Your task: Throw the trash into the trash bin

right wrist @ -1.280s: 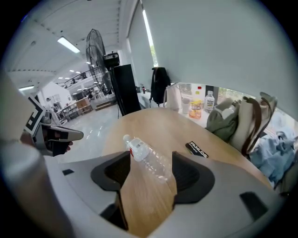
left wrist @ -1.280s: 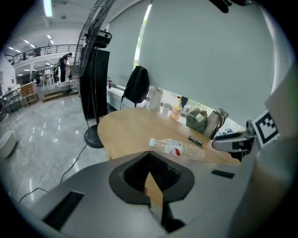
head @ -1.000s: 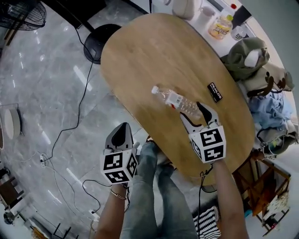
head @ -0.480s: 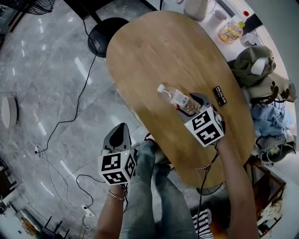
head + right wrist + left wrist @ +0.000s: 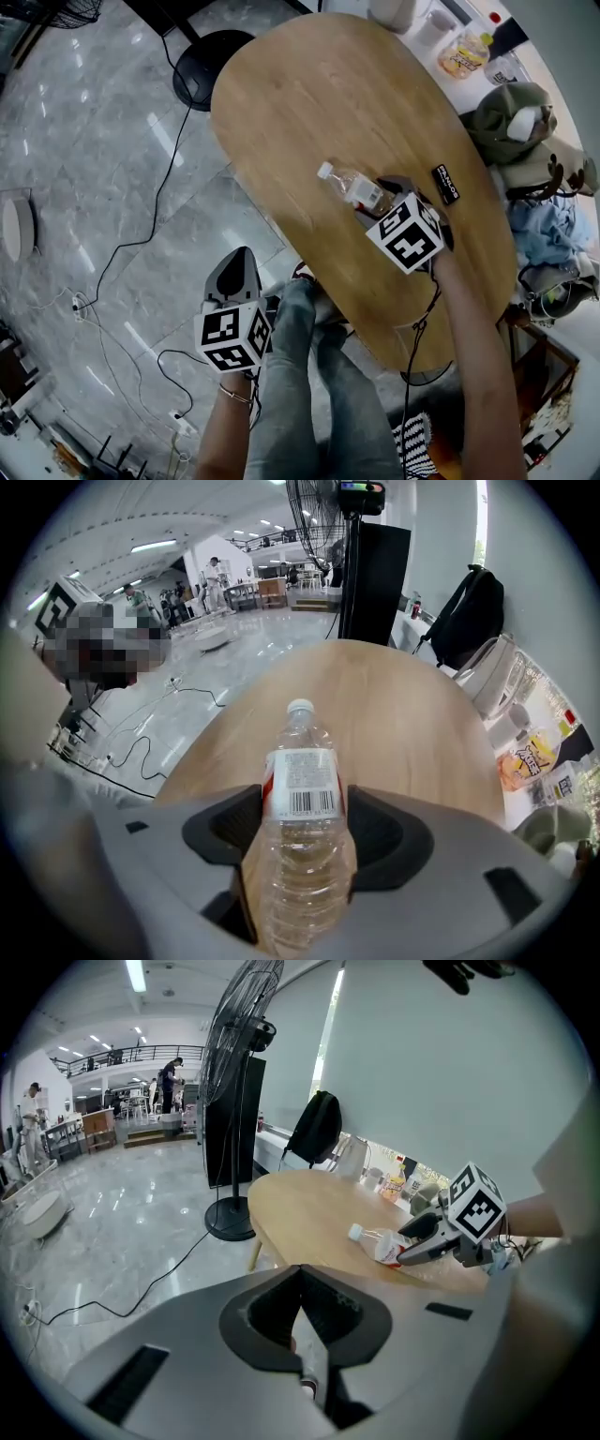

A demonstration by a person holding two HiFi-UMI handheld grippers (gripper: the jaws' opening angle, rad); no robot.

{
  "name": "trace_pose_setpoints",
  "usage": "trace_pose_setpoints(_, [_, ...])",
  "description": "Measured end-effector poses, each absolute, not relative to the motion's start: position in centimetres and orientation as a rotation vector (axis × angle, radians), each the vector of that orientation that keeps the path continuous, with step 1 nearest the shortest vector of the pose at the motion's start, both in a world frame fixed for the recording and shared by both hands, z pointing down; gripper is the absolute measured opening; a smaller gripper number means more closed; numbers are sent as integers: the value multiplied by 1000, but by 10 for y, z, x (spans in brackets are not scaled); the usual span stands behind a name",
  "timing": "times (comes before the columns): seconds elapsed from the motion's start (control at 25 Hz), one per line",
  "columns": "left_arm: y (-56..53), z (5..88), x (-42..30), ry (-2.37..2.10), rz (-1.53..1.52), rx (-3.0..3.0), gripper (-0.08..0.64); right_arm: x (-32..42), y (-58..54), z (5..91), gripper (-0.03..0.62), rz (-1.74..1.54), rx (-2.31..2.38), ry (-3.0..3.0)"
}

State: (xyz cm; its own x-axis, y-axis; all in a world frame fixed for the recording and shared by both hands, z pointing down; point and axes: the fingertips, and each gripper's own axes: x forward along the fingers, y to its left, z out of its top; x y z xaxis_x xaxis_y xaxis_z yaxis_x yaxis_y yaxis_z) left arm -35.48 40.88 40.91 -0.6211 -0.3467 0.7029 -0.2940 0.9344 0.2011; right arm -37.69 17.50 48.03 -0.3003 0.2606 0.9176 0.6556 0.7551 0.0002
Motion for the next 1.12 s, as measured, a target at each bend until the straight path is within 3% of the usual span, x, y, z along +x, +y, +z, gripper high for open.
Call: trace_pose_setpoints(1.12, [329,396,-369,-2211,49,744,12,-340,119,443,261,-285,-483,-2007])
